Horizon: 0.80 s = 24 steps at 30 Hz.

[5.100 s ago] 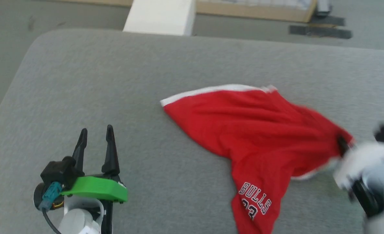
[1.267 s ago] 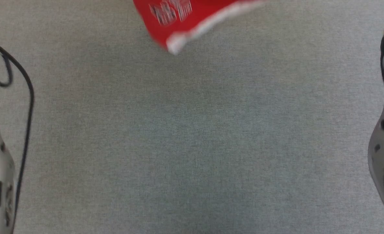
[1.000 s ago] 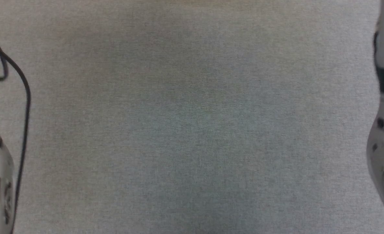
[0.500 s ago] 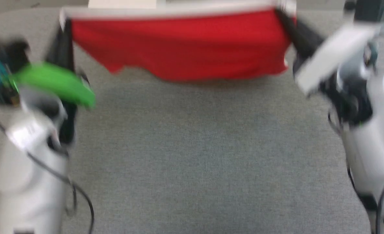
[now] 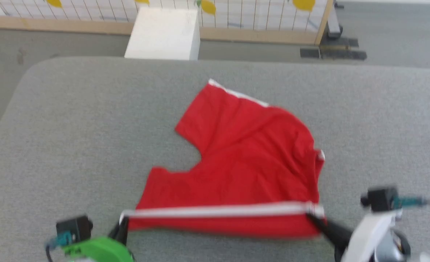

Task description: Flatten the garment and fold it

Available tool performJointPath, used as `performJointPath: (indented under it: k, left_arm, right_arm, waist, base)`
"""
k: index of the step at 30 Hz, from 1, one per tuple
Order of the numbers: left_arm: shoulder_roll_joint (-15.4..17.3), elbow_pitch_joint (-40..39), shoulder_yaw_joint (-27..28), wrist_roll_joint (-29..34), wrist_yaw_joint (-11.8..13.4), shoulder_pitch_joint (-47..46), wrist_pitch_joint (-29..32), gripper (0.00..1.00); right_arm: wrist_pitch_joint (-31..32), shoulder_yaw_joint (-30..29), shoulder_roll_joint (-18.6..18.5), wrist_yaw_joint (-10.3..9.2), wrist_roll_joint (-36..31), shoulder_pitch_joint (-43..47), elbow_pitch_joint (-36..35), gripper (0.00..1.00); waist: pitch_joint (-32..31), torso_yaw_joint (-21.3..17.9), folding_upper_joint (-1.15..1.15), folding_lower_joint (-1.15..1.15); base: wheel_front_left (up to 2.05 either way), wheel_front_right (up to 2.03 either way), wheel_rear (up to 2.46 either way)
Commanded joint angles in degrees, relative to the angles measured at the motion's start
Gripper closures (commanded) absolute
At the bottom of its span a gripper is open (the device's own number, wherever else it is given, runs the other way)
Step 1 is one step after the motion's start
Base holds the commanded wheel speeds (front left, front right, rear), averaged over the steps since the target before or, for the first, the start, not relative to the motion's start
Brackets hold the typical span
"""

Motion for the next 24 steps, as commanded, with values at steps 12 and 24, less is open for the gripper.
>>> performJointPath:
  k: [12,24]
  left_arm:
    - [1.3,-12.5,3.1,-1.7,8.3,14.8,6.5,1.00]
    - [4.3,-1.0,-2.0,0.5,-0.1,-16.6,10.2,1.00]
  right_arm:
    - [13.8,-7.9,3.4,-0.10,-4.1,15.9,-9.6,1.00]
    - [16.7,-14.8,8.5,-0.10,-7.4,5.1,-12.5,1.00]
  waist:
    - [-4.1,-0.4,0.00,0.01]
    - [3.2,-4.5,0.00,0.01]
  base:
    - [0.00,0.00,0.00]
    - [0.00,0.00,0.00]
